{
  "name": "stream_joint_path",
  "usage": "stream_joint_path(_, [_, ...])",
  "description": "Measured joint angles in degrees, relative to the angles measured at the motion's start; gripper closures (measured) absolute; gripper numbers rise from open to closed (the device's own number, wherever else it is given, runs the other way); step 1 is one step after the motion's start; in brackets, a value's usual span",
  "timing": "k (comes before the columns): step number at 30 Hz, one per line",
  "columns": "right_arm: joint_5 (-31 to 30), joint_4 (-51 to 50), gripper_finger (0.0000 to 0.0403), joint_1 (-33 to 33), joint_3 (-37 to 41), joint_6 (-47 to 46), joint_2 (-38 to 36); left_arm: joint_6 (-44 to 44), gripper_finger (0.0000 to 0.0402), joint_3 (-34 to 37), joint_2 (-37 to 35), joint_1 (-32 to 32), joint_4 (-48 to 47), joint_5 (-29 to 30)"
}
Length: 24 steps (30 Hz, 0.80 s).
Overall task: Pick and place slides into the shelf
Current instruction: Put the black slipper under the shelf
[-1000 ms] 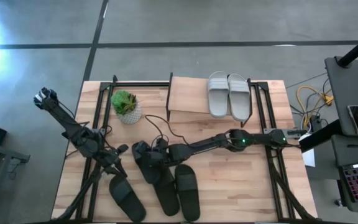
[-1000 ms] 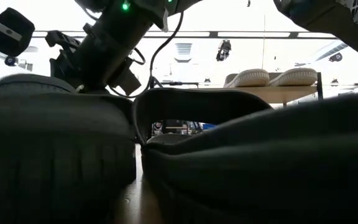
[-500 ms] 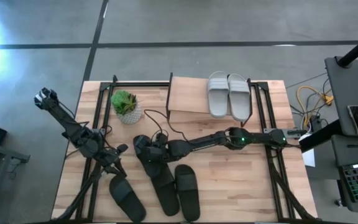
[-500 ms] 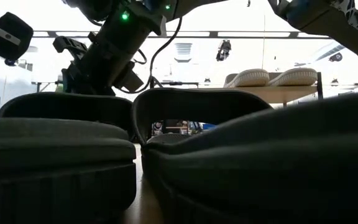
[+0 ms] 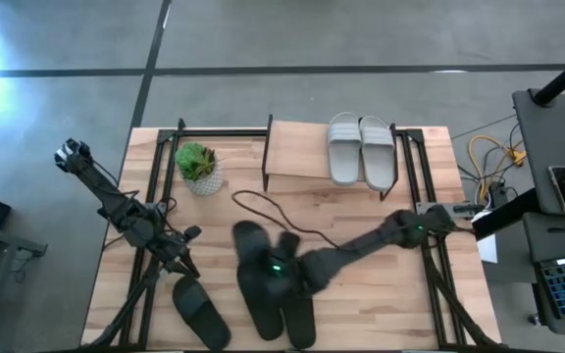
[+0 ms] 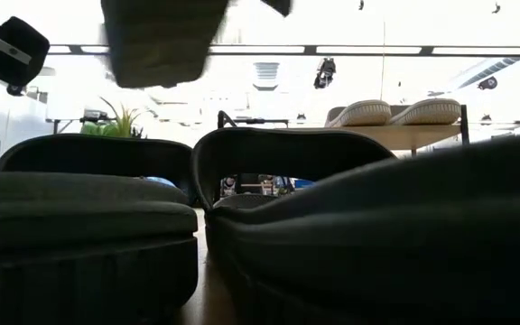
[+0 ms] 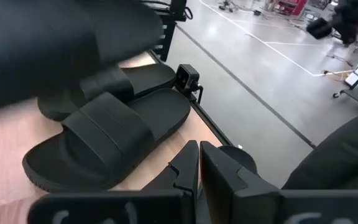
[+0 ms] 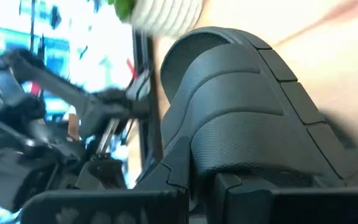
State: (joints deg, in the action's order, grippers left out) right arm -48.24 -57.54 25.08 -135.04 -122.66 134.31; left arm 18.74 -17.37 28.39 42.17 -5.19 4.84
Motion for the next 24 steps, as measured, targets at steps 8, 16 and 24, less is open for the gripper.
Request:
stream_joint_path(8, [-9.1,-22.1,0.0391,1.4,0.0,-10.1,-4.6,1.1,0.04,0.0,-0.1,0.0,0.2,0.0])
stream_joint_path(16, [-11.8,-32.5,0.039,-6.1,0.7,-7.0,-8.9,3.0,0.04,-0.7,-0.1,0.0,0.2,0.0])
stream_joint_path(24, [-8.3,-32.5,0.039,-16.6,2.0,-4.6,-10.6,3.4,0.04,-0.7,0.0,0.0,0.1,-0.1])
